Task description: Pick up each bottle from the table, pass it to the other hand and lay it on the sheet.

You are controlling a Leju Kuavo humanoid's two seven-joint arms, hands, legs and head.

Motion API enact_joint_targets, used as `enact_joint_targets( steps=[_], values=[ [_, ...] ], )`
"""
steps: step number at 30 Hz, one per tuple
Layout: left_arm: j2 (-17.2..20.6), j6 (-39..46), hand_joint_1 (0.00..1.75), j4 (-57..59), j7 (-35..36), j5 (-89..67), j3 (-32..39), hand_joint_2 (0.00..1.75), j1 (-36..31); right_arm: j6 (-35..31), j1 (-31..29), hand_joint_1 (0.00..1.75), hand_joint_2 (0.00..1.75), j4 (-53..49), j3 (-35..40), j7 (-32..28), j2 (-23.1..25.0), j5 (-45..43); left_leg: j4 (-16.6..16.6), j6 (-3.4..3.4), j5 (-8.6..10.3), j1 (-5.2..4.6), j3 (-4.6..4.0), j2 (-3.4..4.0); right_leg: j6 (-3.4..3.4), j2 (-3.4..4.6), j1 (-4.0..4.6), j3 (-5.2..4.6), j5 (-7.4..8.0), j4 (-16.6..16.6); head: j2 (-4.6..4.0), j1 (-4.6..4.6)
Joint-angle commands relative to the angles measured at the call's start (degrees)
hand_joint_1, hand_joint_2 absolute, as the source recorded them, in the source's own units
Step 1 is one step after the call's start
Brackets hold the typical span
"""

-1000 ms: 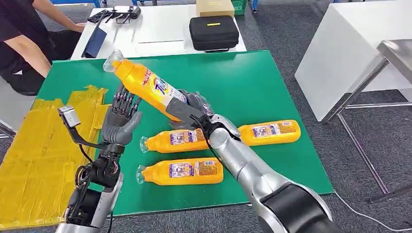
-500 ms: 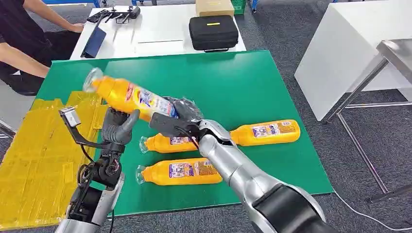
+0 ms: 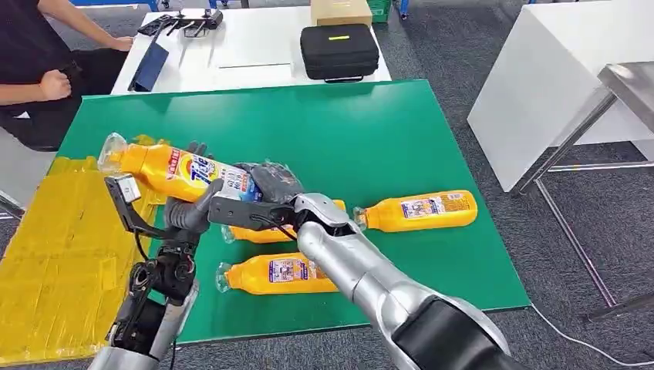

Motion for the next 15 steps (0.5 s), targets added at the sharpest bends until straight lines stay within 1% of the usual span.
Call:
enact_joint_targets(
  steps=[1, 2, 3, 4, 5, 6, 7, 8, 15],
  values=[
    [1.13, 0.01, 1.48, -1.57, 1.43, -0.12, 0.00, 1.75, -2.67, 1.96, 2.01, 1.75, 1.75, 0.26, 7.49, -1.30, -0.21, 0.08, -0.03, -0.05, -0.04, 0.09, 0.10, -0.07, -0.06, -0.12, 0.10, 0.14, -0.05, -0.07, 0.00, -0.02],
    [1.13, 0.01, 1.48, -1.57, 1.43, -0.12, 0.00, 1.75, -2.67, 1.96, 2.01, 1.75, 1.75, 0.26, 7.49, -1.30, -0.21, 0.08, -0.04, -0.07, -0.08, 0.12, 0.20, -0.11, -0.09, -0.19, 0.14, 0.26, -0.10, -0.07, 0.00, 0.00],
    [0.91, -0.11, 1.75, -1.46, 1.39, 0.11, 0.04, 1.75, -2.64, 2.10, 1.97, 1.75, 1.75, 0.27, 7.34, -1.26, -0.20, -0.17, -0.02, -0.06, -0.05, 0.12, 0.11, -0.07, -0.07, -0.14, 0.13, 0.17, -0.06, -0.07, 0.00, -0.02],
    [0.80, -0.54, 1.75, -2.01, 1.21, 0.79, 0.38, 1.75, -2.12, 2.13, 2.56, 1.75, 1.75, 0.26, 6.94, -1.00, -0.28, -0.72, -0.02, -0.04, -0.02, 0.06, 0.04, -0.06, -0.04, -0.11, 0.07, 0.09, -0.03, -0.05, 0.00, 0.00],
    [0.67, -0.64, 1.75, -3.14, 1.27, 1.52, 0.81, 1.75, -1.02, 1.84, 3.34, 1.75, 1.75, 0.40, 6.69, -0.80, -0.61, -1.11, -0.06, -0.10, -0.11, 0.16, 0.32, -0.12, -0.12, -0.22, 0.18, 0.40, -0.14, -0.11, 0.00, -0.02],
    [0.61, -0.93, 1.75, -3.89, 1.39, 2.09, 0.93, 1.75, -0.28, 1.48, 3.80, 1.75, 1.75, 0.70, 6.62, -0.81, -0.87, -1.27, -0.07, -0.05, -0.04, 0.10, 0.15, -0.06, -0.06, -0.12, 0.11, 0.20, -0.05, -0.11, 0.00, -0.02],
    [0.45, -1.72, 1.75, -4.60, 1.50, 3.06, 1.07, 1.75, 0.50, 1.21, 4.34, 1.75, 1.75, 1.20, 6.07, -0.57, -1.25, -1.84, -0.11, -0.07, -0.07, 0.13, 0.28, -0.08, -0.08, -0.16, 0.14, 0.34, -0.08, -0.16, 0.00, -0.02],
    [0.24, -2.66, 1.75, -5.27, 1.60, 4.08, 1.14, 1.75, 1.21, 0.78, 4.83, 1.75, 1.75, 1.91, 5.56, -0.58, -1.84, -2.31, -0.10, -0.05, -0.04, 0.10, 0.19, -0.09, -0.06, -0.14, 0.11, 0.25, -0.06, -0.14, 0.00, 0.00],
    [0.16, -2.63, 1.75, -5.38, 1.60, 4.05, 1.08, 1.75, 1.38, 0.42, 5.05, 1.75, 1.75, 2.13, 5.56, -0.89, -2.16, -2.32, -0.13, -0.07, -0.06, 0.13, 0.28, -0.11, -0.08, -0.18, 0.14, 0.35, -0.08, -0.18, 0.00, -0.02]
  ],
)
